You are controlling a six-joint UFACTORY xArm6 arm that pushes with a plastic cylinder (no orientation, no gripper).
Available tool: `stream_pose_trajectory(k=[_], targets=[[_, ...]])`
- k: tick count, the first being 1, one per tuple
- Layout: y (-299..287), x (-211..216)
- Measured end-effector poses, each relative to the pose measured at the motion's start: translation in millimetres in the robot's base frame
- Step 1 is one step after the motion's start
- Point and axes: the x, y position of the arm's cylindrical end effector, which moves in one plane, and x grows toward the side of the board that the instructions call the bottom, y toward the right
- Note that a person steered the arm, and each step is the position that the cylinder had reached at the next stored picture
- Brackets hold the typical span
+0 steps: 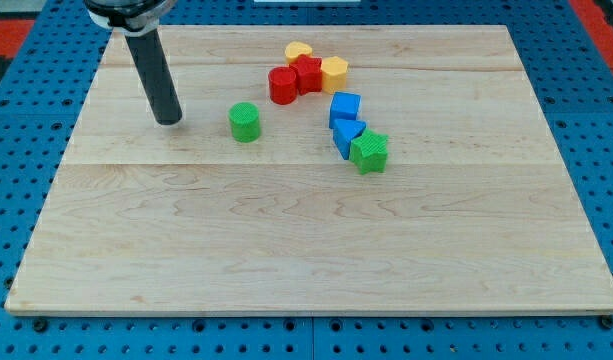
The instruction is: Push the green circle to the top of the blue triangle in a diagonal line
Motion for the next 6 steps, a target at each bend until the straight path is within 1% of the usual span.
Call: stream_pose_trajectory(k=[1, 2, 3, 4, 5, 6], targets=[[109.8, 2.4], [103.2, 1.1], [90.3, -29.4], [192.5, -51.3], [250.0, -67.3], [255.5, -42.7]])
